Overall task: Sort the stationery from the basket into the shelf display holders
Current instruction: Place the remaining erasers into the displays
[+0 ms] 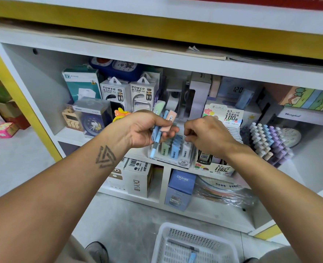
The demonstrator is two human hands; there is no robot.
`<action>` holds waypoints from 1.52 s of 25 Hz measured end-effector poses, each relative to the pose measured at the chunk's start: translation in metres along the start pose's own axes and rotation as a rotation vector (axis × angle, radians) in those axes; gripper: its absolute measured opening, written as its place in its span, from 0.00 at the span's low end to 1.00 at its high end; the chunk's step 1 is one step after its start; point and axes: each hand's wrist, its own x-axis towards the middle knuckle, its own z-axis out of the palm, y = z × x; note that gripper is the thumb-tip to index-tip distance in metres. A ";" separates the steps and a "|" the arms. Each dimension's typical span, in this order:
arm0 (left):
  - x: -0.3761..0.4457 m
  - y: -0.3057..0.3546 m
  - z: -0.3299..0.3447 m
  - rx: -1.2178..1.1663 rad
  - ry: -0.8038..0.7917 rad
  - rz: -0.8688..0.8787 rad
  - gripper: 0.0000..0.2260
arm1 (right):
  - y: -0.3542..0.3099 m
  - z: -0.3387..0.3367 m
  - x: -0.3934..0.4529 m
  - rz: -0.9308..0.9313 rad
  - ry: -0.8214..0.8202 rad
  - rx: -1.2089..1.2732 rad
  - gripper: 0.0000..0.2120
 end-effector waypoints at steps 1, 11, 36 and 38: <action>0.000 0.000 0.000 -0.007 -0.005 0.001 0.06 | 0.000 0.000 0.000 -0.006 0.003 -0.016 0.06; -0.004 0.000 0.004 0.068 0.025 -0.006 0.06 | -0.004 0.006 -0.002 -0.033 -0.096 -0.179 0.06; 0.004 -0.012 0.022 0.111 0.279 0.229 0.10 | -0.022 -0.030 -0.025 0.181 -0.071 0.985 0.08; 0.008 -0.020 0.029 0.061 0.263 0.203 0.10 | -0.027 -0.027 -0.022 0.208 -0.089 1.043 0.08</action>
